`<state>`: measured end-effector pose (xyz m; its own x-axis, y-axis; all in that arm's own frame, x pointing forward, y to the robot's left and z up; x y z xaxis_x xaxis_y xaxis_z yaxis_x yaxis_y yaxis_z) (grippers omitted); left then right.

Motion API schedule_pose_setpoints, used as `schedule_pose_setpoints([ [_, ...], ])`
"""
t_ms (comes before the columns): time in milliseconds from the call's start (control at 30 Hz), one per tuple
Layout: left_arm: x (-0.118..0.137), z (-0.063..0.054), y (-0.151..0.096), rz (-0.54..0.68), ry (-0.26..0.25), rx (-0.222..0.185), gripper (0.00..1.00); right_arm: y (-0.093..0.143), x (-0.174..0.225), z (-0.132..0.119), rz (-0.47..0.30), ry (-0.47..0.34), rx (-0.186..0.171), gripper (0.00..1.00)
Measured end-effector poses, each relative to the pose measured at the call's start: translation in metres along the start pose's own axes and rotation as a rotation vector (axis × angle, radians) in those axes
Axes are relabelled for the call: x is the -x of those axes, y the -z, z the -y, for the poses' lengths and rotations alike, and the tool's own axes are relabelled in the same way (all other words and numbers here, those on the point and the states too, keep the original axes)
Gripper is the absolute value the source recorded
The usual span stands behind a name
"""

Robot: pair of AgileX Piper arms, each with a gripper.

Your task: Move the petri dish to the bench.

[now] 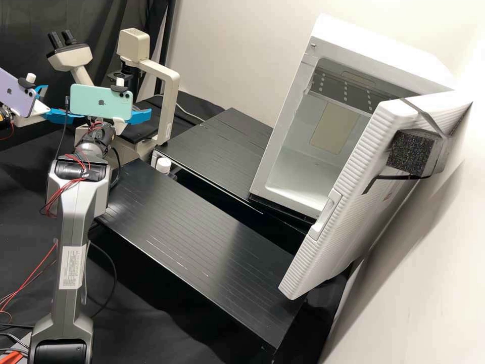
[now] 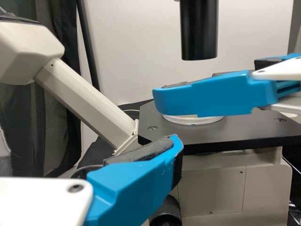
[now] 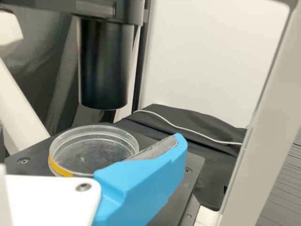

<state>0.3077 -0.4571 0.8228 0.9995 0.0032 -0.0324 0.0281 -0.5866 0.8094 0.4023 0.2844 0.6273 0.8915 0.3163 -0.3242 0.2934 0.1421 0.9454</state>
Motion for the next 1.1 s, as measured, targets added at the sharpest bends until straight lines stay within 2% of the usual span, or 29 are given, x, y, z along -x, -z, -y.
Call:
schedule_pose_setpoints([
  [300,0.000,0.000,0.000,0.000,0.000,0.000,1.00,0.000,-0.007,0.012,0.019,0.027,-0.044,1.00],
  [367,0.000,0.000,0.000,0.000,0.000,0.000,1.00,0.000,-0.008,0.016,0.027,0.025,-0.066,1.00],
  [667,0.000,0.000,0.000,0.000,0.000,0.000,1.00,0.003,-0.008,0.028,0.021,-0.037,-0.088,1.00],
  [767,0.000,0.000,0.000,0.000,0.000,0.000,1.00,0.000,-0.009,0.032,0.031,-0.051,-0.081,1.00],
  [867,0.000,0.000,0.000,0.000,0.000,0.000,1.00,-0.004,-0.013,0.038,0.049,-0.053,-0.095,1.00],
  [1033,0.000,0.000,0.000,0.000,0.000,0.000,1.00,-0.008,-0.019,0.044,0.058,-0.055,-0.065,1.00],
  [1100,0.000,0.000,0.000,0.000,0.000,0.000,1.00,-0.006,-0.021,0.042,0.052,-0.063,-0.069,1.00],
])
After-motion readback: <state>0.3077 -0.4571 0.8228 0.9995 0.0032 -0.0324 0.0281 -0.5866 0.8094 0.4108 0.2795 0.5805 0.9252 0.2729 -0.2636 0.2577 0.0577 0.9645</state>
